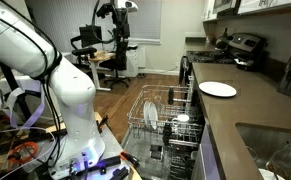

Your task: Move the front plate in the dishwasher to the front left corner of the dishwasher

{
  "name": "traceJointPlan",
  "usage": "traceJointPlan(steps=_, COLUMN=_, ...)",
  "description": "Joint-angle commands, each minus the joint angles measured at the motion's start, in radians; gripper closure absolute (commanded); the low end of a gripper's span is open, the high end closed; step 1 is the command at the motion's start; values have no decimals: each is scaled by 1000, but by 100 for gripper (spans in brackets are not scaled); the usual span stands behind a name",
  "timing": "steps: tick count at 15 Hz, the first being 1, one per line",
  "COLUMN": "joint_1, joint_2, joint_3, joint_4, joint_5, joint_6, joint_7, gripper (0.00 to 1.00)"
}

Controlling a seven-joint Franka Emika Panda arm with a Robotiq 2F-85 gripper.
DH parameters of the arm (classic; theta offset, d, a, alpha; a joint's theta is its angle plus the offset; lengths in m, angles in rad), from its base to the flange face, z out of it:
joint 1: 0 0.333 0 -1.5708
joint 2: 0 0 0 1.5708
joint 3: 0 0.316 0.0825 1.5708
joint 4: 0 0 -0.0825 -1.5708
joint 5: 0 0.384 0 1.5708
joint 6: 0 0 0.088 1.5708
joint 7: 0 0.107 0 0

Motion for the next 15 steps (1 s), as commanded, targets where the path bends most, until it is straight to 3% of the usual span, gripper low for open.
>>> traceJointPlan(steps=1, joint_1=13, joint_2=4, joint_3=-9, joint_4=3, joint_5=-6, joint_6=-2, joint_7=6, gripper=0)
traceJointPlan(steps=9, joint_1=-4, joint_2=100, joint_3=-31, joint_4=-43, joint_5=-182, joint_6=74, joint_7=-50, gripper=0)
traceJointPlan(steps=15, joint_1=9, joint_2=196, joint_3=-124, joint_4=-132, joint_5=-308, joint_6=385, joint_7=-218, gripper=0)
